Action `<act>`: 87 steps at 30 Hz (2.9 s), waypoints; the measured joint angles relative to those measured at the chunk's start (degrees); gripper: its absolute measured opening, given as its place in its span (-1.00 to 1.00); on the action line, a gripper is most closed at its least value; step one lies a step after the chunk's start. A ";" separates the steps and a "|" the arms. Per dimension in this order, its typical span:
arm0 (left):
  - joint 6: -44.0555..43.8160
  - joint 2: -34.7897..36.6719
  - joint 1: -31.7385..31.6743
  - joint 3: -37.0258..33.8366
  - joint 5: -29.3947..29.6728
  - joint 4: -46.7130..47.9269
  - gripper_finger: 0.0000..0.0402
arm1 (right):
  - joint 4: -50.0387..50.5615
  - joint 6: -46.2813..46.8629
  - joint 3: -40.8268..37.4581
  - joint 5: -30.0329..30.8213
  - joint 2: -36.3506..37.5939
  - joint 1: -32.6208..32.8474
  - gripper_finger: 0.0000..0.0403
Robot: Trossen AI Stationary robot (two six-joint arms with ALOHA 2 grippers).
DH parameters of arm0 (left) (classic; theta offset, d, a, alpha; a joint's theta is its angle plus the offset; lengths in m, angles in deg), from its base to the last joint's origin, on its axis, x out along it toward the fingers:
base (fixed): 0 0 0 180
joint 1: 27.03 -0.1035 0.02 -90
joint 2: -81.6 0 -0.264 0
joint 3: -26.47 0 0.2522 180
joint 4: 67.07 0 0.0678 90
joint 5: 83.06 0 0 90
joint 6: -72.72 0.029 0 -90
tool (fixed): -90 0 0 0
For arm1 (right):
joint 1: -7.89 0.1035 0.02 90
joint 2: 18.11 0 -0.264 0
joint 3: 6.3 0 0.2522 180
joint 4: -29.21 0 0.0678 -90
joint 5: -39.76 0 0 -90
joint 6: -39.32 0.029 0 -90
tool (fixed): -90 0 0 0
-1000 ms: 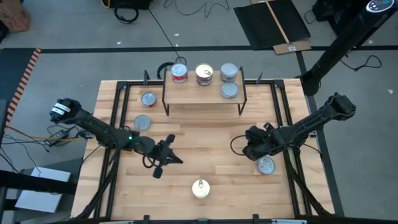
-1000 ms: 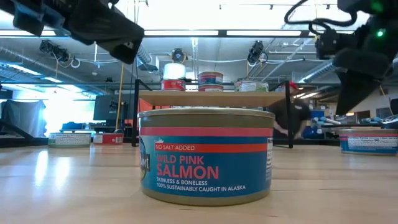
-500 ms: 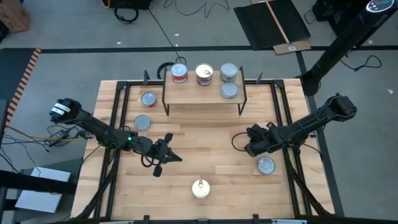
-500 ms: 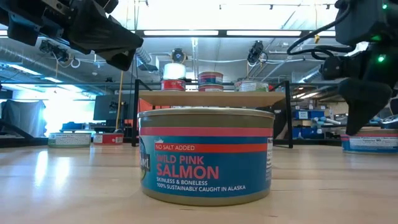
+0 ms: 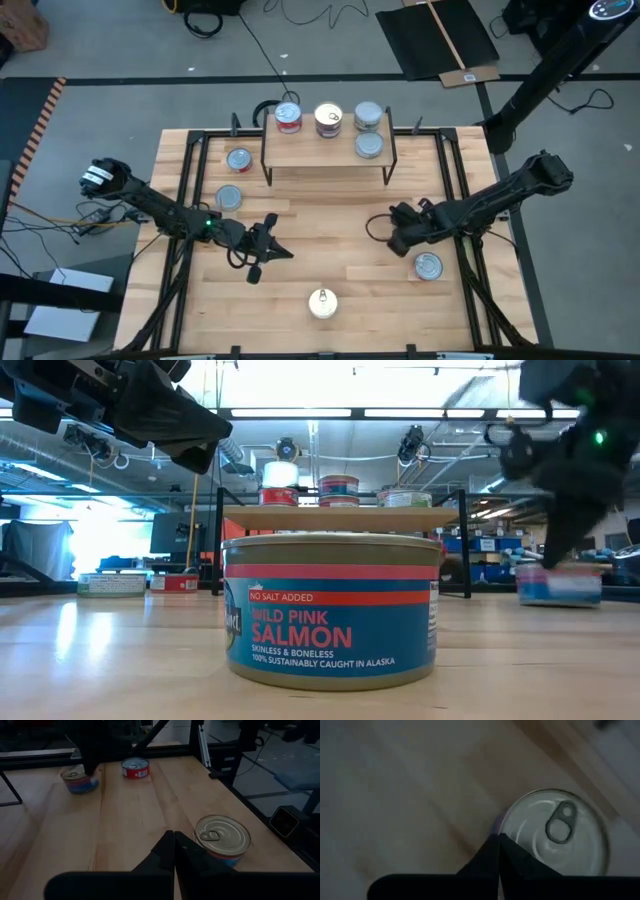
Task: Stack canned seafood by type on shelf
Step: Put the blue pink tuna can on the shelf aligned with the other blue pink tuna can
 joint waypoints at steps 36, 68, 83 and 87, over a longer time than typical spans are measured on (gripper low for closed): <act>-1.83 0.00 0.00 0.00 0.15 -0.57 -0.96 | -27.35 0.35 2.15 -13.18 0.19 -4.61 -0.99; -1.49 0.00 0.00 0.00 0.04 0.14 -0.96 | 2.39 -0.09 34.46 6.21 -28.55 9.15 0.61; -1.46 0.00 0.01 0.00 0.22 1.79 -0.96 | 2.36 7.51 35.25 3.56 -29.92 7.99 0.69; -1.44 0.00 -0.01 0.00 0.22 1.78 -0.96 | 1.36 7.35 34.76 3.41 -29.88 7.87 0.68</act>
